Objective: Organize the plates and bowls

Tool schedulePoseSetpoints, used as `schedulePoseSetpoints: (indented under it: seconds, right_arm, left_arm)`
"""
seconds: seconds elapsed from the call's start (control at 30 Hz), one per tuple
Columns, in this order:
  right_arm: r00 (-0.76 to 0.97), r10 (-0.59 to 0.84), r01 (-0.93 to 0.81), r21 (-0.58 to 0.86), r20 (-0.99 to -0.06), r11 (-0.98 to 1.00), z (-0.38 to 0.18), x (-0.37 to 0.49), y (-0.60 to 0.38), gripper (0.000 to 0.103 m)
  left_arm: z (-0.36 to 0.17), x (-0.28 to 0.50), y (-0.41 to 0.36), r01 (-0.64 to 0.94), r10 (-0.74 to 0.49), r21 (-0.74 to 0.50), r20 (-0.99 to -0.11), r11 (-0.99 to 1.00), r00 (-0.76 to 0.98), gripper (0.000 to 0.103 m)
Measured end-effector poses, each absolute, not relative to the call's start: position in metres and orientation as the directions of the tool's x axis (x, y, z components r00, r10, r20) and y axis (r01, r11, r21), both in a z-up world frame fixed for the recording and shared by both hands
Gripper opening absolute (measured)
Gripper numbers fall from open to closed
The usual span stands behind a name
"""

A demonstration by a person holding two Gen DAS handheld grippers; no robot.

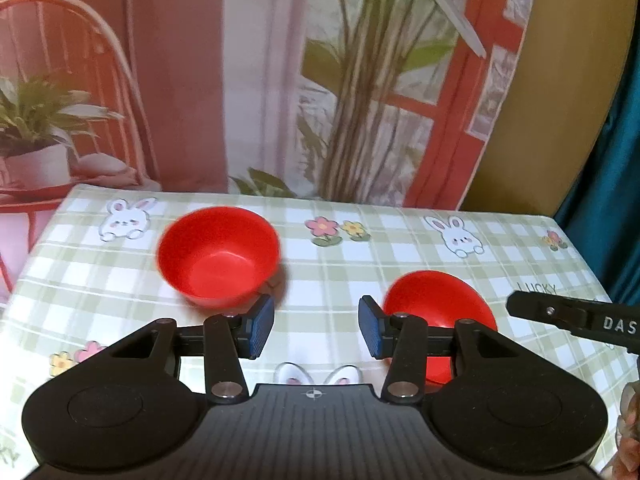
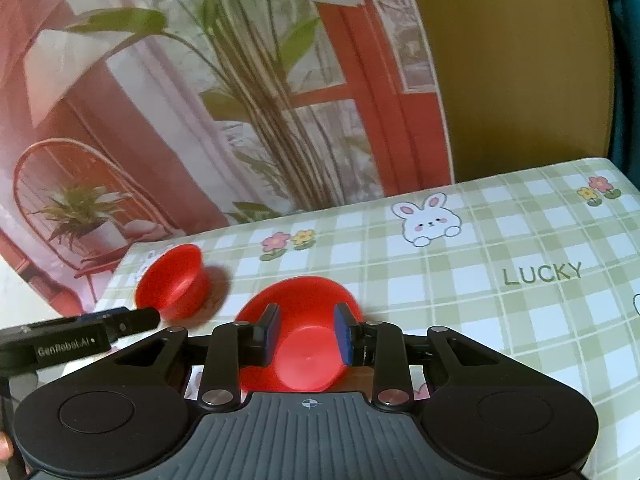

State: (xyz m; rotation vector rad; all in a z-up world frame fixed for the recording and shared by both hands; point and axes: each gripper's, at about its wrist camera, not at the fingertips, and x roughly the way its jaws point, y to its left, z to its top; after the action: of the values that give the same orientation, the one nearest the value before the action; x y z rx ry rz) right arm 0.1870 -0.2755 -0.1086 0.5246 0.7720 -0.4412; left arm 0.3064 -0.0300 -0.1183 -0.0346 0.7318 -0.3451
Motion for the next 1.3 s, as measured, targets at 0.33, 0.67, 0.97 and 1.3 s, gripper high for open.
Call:
schedulePoseSetpoints:
  seconds: [0.33, 0.67, 0.97, 1.3]
  right_arm:
    - [0.657, -0.160, 0.514, 0.282, -0.737, 0.810, -0.096, 0.207, -0.248, 0.029]
    - [0.672, -0.119, 0.449, 0.275, -0.731, 0.850, -0.084, 0.250, -0.216, 0.029]
    - [0.678, -0.093, 0.391, 0.251, -0.729, 0.886, -0.079, 0.303, -0.200, 0.029]
    - [0.637, -0.095, 0.361, 0.187, -0.765, 0.914, -0.109, 0.359, -0.202, 0.029]
  left_arm:
    - [-0.100, 0.307, 0.030, 0.241, -0.269, -0.130, -0.617, 0.962, 0.740, 0.049]
    - [-0.084, 0.309, 0.090, 0.195, -0.216, -0.101, -0.590, 0.976, 0.778, 0.049]
    - [-0.078, 0.314, 0.140, 0.121, -0.155, -0.098, -0.558, 0.988, 0.815, 0.049]
    - [-0.108, 0.343, 0.139, 0.109, -0.176, -0.148, -0.580, 0.983, 0.796, 0.053]
